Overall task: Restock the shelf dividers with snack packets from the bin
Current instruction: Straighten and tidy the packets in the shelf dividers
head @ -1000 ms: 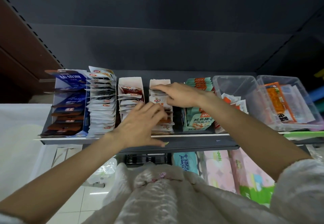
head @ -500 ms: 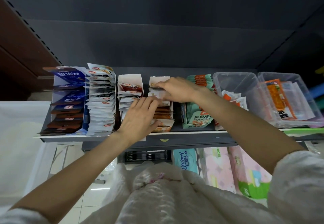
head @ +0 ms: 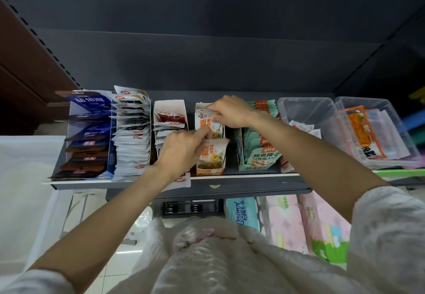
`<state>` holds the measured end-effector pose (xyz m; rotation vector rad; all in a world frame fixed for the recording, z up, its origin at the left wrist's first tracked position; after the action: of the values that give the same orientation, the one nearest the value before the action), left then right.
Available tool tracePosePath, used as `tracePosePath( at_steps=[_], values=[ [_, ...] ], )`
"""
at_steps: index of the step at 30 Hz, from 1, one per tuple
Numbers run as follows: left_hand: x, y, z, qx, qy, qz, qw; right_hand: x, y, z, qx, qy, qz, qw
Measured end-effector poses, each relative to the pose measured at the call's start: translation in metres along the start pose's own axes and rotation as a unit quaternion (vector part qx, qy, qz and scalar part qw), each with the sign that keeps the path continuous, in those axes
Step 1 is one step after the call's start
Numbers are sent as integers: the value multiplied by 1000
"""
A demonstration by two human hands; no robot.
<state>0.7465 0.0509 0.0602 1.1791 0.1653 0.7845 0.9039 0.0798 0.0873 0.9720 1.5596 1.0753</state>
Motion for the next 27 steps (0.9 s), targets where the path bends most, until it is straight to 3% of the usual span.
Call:
tracePosePath(
  at_steps=[4,6,10,14,19,22,27],
  values=[
    [13,9,-6,10,67,5,998,9,4,8,110,-3,-84,990],
    [11,6,-7,5,52,-7,999,10,4,10,161,-11,-117,980],
    [2,3,-6,-81,79,-21,993,2,7,17,155,1,-78,985],
    [-9,1,9,-244,192,9,950,-7,2,24,187,-10,-16,982],
    [-3,-26,28,-352,309,-8,883,-5,-1,23,116,-3,-41,992],
    [7,-40,28,-379,371,61,846,6,4,20,63,14,-42,997],
    [8,-53,38,-320,360,179,858,20,7,21,18,31,-87,996]
  ],
)
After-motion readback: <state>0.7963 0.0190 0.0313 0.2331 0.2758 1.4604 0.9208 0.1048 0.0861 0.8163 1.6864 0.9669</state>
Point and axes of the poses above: each hand's wrist, its own x-axis towards the middle knuckle, its own y-axis out of the back of the hand, z = x × y, the point moved 3 cm from there along x, towards the middle knuckle, and after that the axes turned 6 degrees about -x, right-handed, at the moved point
